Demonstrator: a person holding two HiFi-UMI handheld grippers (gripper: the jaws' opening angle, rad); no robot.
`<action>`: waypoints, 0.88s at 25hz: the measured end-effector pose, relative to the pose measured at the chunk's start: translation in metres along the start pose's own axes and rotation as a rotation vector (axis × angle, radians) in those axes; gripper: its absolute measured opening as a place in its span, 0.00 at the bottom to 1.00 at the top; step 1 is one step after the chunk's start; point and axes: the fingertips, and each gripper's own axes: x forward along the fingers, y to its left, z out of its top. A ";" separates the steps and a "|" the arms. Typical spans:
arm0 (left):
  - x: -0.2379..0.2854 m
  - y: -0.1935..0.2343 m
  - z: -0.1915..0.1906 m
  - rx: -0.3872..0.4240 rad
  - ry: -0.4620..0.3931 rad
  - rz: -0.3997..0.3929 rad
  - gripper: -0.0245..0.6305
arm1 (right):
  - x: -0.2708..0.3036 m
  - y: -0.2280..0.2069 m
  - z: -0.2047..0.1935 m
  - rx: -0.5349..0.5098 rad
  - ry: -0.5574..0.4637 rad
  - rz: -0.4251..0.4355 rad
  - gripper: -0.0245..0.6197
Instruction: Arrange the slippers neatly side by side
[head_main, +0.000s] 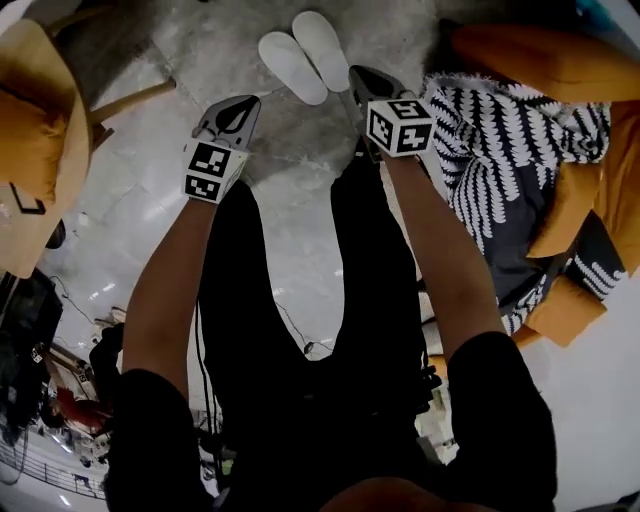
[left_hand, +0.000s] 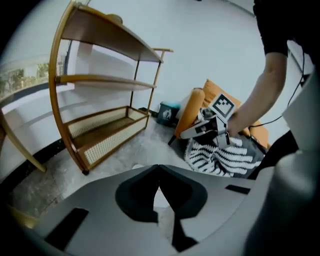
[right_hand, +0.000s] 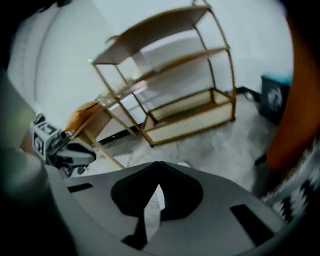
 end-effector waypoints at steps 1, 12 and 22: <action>-0.012 -0.005 0.029 -0.001 -0.046 0.007 0.06 | -0.022 0.016 0.026 -0.117 -0.044 0.033 0.09; -0.211 -0.119 0.291 -0.105 -0.506 0.240 0.06 | -0.335 0.146 0.230 -0.473 -0.438 0.197 0.09; -0.351 -0.242 0.441 0.080 -0.696 0.177 0.06 | -0.525 0.197 0.326 -0.517 -0.652 0.298 0.09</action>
